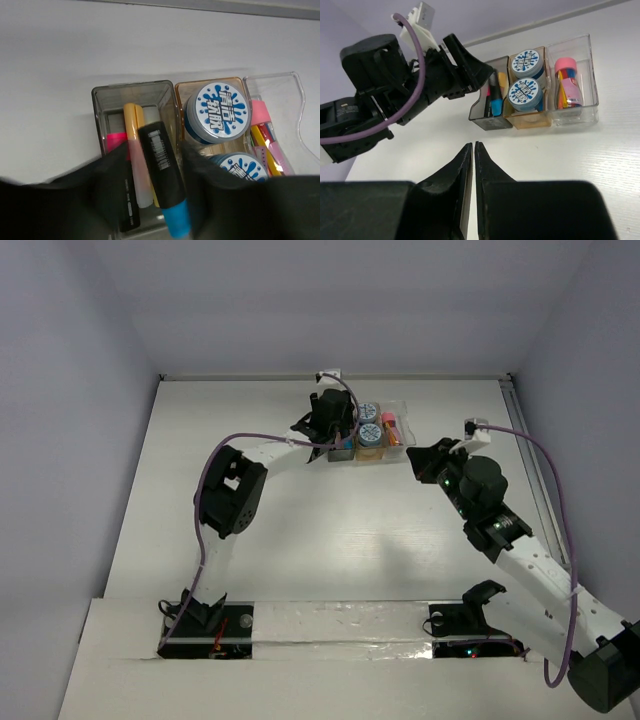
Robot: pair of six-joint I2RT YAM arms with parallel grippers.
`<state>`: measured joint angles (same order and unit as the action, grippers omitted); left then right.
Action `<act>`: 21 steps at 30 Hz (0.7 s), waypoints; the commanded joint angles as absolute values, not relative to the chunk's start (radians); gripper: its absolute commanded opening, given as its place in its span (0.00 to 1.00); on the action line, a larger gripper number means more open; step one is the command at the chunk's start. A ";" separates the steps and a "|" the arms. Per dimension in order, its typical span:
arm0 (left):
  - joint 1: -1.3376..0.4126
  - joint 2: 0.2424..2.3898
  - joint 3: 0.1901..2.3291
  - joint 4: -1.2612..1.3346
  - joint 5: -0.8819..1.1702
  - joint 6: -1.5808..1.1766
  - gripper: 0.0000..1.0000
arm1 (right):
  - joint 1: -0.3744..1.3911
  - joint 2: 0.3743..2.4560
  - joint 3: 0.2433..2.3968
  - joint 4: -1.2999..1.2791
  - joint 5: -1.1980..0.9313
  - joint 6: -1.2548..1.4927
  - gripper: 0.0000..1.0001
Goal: Sort the stationery into containers
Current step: Place the pen in the storage box, then reset both arms
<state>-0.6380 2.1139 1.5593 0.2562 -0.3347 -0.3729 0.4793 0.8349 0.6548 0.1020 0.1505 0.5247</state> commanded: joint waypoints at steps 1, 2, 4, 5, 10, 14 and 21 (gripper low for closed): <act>-0.634 2.079 1.614 0.267 -0.327 -0.353 0.50 | 0.486 0.828 0.637 0.075 0.166 0.495 0.12; -0.634 2.066 1.605 0.273 -0.325 -0.354 0.55 | 0.486 0.827 0.635 0.078 0.167 0.492 0.14; -0.634 2.013 1.560 0.294 -0.322 -0.356 0.64 | 0.486 0.833 0.635 0.080 0.166 0.489 0.18; -0.634 1.991 1.545 0.313 -0.321 -0.356 0.65 | 0.486 0.836 0.637 0.080 0.164 0.488 0.20; -0.634 1.837 1.444 0.379 -0.304 -0.350 0.69 | 0.486 0.838 0.658 0.052 0.163 0.482 0.23; -0.653 1.662 1.292 0.449 -0.272 -0.377 0.69 | 0.486 0.779 0.681 0.008 0.176 0.468 0.23; -0.713 1.238 0.895 0.588 -0.201 -0.437 0.78 | 0.486 0.588 0.726 -0.077 0.244 0.439 0.28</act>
<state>-0.6998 1.3479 0.9794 0.4904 -0.2459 -0.3985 0.4793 0.6514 0.6632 -0.0669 0.1902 0.4721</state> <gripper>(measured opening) 0.771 0.264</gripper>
